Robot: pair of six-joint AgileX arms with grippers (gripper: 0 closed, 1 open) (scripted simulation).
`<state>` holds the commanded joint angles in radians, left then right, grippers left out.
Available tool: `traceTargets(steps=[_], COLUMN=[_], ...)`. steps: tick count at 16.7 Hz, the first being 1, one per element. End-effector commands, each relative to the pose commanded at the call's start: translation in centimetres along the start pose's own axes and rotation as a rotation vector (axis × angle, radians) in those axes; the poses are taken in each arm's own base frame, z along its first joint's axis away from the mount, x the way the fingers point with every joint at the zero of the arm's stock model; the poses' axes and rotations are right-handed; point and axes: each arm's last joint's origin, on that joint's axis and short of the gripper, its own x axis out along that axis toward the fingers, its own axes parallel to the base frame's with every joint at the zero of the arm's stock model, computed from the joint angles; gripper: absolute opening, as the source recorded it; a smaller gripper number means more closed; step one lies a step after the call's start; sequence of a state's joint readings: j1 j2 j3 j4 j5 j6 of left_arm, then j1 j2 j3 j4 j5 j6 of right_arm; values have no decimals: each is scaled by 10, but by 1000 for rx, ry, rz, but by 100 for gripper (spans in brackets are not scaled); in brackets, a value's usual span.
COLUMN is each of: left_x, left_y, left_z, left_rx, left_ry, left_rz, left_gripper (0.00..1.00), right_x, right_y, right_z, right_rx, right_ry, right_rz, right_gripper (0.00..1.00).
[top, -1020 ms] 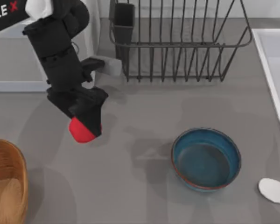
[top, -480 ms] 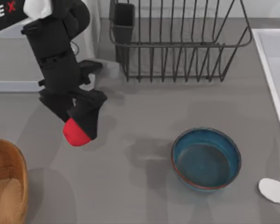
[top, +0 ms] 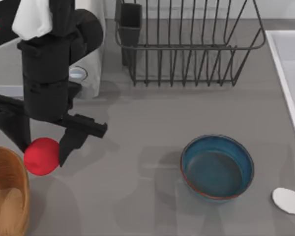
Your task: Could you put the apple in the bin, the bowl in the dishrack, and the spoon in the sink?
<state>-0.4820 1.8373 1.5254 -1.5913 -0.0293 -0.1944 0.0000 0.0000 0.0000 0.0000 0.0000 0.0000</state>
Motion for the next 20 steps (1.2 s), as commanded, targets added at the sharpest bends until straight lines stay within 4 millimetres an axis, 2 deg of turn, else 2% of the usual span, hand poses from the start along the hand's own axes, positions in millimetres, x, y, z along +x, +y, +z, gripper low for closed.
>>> traceTargets(steps=[4, 8, 15, 20], left_x=[2, 5, 8, 45], left_y=[-2, -1, 2, 12], left_z=[-35, -56, -56, -52], left_rx=[-262, -380, -393, -392], left_ry=[-80, -163, -171, -174], left_rz=[242, 377, 385, 385], left_gripper=[0, 0, 0, 0], right_x=[0, 0, 0, 0], right_y=[0, 0, 0, 0], right_z=[0, 0, 0, 0], right_rx=[0, 0, 0, 0], right_ry=[0, 0, 0, 0], right_rz=[0, 0, 0, 0], right_gripper=[100, 100, 100, 100])
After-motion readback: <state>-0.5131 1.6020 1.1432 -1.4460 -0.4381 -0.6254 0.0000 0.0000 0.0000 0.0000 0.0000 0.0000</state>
